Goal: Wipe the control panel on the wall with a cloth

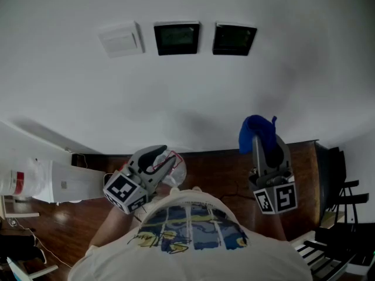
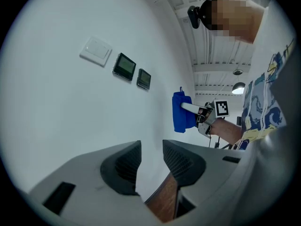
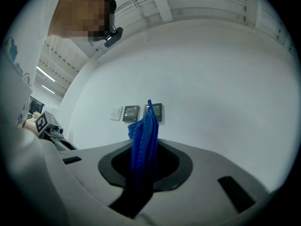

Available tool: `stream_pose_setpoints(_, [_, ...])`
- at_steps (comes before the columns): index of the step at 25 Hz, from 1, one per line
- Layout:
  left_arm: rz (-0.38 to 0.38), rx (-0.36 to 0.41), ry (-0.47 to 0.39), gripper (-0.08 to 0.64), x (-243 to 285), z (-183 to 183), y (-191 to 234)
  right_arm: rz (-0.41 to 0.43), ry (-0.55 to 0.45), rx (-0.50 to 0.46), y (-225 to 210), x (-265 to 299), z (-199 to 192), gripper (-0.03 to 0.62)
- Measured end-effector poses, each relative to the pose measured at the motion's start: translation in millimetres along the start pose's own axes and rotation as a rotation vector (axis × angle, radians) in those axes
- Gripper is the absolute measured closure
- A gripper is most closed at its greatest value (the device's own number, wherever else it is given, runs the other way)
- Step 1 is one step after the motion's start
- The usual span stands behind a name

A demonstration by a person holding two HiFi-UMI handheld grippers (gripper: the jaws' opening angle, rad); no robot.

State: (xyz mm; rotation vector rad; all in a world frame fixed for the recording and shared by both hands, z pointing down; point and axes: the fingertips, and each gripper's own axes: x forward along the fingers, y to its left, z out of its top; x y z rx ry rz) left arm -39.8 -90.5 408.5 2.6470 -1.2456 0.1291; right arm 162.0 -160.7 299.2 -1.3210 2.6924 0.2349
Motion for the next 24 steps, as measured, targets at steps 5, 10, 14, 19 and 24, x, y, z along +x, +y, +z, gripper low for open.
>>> stream_pose_setpoints(5, [0.046,0.0,-0.011,0.44,-5,3,10,0.014,0.008,0.01,3,0,-4,0.495])
stream_pose_setpoints(10, [0.063,0.006,-0.023,0.44,-1,10,13,0.032,0.012,0.014,1,3,-6,0.495])
stream_pose_setpoints(14, [0.079,0.011,-0.024,0.44,-2,11,14,0.047,0.009,0.019,1,6,-8,0.497])
stream_pose_setpoints(19, [0.089,-0.001,-0.022,0.44,-3,11,16,0.071,0.011,0.015,4,14,-7,0.495])
stream_pose_setpoints(24, [0.089,0.005,-0.021,0.44,4,9,23,0.081,0.013,0.019,4,23,-12,0.495])
